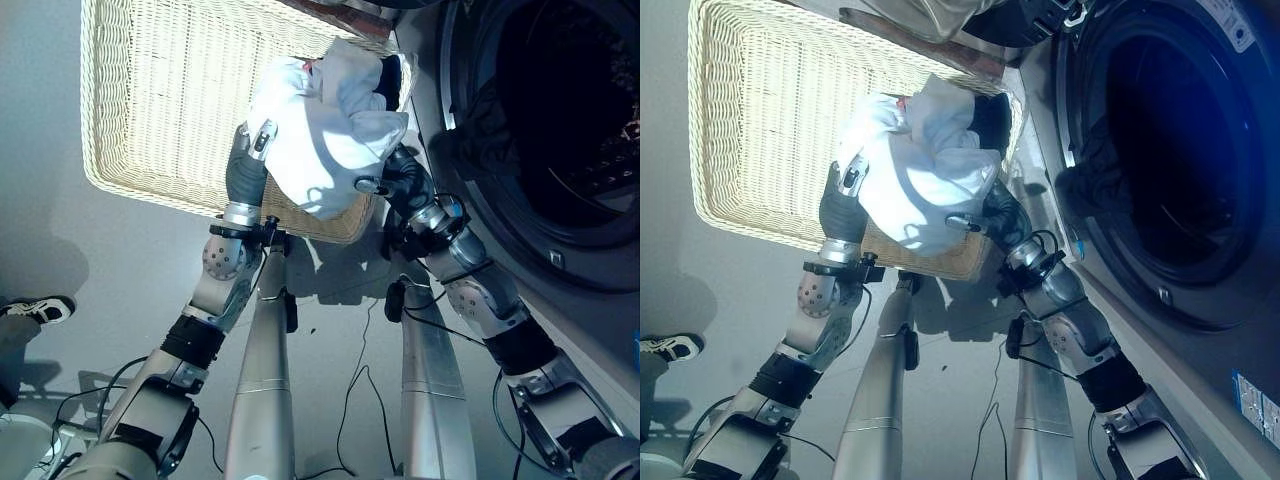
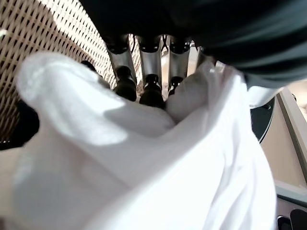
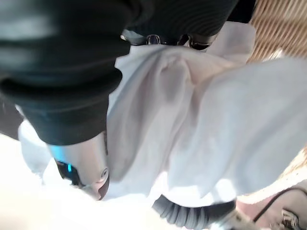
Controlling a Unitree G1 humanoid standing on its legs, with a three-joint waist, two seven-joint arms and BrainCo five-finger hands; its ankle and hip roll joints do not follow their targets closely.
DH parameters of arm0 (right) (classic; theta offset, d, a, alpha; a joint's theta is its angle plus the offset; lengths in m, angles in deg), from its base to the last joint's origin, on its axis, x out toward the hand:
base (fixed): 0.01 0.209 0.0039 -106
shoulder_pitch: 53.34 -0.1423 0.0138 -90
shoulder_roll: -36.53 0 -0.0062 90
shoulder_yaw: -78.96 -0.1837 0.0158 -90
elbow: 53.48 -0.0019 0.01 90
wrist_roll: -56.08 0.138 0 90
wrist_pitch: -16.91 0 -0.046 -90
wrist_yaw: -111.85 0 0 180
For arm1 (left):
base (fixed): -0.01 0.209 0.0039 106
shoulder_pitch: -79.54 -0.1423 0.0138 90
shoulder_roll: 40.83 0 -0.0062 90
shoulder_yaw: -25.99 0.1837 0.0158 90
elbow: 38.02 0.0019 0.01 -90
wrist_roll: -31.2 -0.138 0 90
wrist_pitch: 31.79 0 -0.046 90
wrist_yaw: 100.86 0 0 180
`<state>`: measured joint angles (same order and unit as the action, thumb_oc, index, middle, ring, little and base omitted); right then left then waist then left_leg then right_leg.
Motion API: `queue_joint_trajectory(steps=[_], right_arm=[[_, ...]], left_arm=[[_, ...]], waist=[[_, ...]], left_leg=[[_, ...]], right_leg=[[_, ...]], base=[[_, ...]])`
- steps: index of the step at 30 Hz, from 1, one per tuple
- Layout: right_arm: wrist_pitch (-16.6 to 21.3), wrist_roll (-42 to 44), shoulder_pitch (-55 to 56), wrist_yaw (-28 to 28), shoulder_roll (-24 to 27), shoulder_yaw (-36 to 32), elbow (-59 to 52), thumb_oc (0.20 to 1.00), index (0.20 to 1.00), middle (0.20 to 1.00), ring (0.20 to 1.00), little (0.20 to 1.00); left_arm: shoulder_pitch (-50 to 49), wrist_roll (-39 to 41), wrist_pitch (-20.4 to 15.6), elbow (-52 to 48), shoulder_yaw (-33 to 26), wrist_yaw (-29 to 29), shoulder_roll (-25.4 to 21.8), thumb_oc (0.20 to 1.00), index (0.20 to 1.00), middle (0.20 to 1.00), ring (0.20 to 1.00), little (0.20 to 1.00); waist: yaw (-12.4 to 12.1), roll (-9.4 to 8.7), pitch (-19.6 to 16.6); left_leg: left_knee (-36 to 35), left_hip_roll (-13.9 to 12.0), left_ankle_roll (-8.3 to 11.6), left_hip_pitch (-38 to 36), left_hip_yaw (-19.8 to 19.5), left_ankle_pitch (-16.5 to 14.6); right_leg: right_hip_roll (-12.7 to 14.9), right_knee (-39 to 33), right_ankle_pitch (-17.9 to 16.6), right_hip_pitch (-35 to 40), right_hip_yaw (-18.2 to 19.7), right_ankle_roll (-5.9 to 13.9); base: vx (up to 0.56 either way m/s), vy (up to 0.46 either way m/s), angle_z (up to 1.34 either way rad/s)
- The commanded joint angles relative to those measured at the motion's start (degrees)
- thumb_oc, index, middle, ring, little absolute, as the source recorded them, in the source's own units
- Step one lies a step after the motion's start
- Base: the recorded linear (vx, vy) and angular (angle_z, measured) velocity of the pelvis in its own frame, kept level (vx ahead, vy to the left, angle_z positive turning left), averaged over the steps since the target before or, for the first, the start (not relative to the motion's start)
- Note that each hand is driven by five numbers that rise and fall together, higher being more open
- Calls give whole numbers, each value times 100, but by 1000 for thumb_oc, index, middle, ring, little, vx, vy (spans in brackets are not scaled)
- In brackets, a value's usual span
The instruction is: Put the clothes into the washing machine.
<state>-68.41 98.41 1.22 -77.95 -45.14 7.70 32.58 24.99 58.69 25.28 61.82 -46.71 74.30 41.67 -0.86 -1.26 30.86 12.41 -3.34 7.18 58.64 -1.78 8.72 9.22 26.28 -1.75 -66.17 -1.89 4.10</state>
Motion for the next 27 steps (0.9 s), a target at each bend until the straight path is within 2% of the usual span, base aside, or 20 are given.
queue_joint_trajectory(steps=[1, 10, 11, 12, 17, 21, 27], right_arm=[[258, 302, -3, -439, -45, 305, -968, 1000, 1000, 1000, 1000, 1000], [243, 409, -105, -439, -165, 383, -1214, 1000, 1000, 1000, 1000, 1000], [220, 466, -105, -456, -180, 380, -1212, 200, 200, 200, 200, 200], [262, 550, -98, -418, -190, 398, -1240, 200, 200, 200, 200, 200], [356, 669, -83, -291, -197, 394, -1186, 200, 200, 200, 200, 200], [399, 738, -89, -134, -213, 443, -1139, 200, 200, 200, 200, 200], [468, 750, -44, -17, -192, 451, -1130, 200, 200, 200, 200, 200]], left_arm=[[243, -762, -125, -761, 113, -208, -40, 200, 200, 200, 200, 200], [324, -1704, -78, -845, 212, -788, -60, 200, 200, 200, 200, 200], [342, -1912, -66, -844, 239, -910, -108, 200, 200, 200, 200, 200], [366, -2263, 0, -870, 277, -1096, -152, 200, 200, 200, 200, 200], [448, -2872, -28, -869, 402, -1533, -239, 200, 200, 200, 200, 200], [541, -3662, -74, -877, 513, -2007, -270, 200, 200, 200, 200, 200], [642, -4272, 50, -968, 652, -2293, -380, 200, 200, 200, 200, 200]], waist=[[94, 233, -107], [82, 247, -107], [80, 249, -107], [75, 243, -107], [91, 231, -107], [89, 229, -107], [94, 235, -107]], left_leg=[[496, 393, -391, 203, -181, -220], [525, 414, -389, 250, -189, -213], [537, 417, -392, 257, -187, -212], [550, 413, -389, 271, -187, -212], [590, 408, -395, 313, -179, -212], [593, 409, -391, 298, -173, -211], [646, 423, -391, 322, -177, -220]], right_leg=[[-149, -613, -624, 307, -493, 293], [-160, -616, -631, 274, -490, 291], [-157, -611, -636, 267, -499, 289], [-147, -600, -637, 257, -513, 292], [-139, -598, -665, 222, -519, 292], [-135, -584, -664, 228, -525, 298], [-125, -540, -661, 206, -523, 308]], base=[[2, -18, 8], [0, -2, 1], [0, 0, 0], [0, 0, 0], [0, 0, 0], [0, 0, 0], [0, 0, 0]])
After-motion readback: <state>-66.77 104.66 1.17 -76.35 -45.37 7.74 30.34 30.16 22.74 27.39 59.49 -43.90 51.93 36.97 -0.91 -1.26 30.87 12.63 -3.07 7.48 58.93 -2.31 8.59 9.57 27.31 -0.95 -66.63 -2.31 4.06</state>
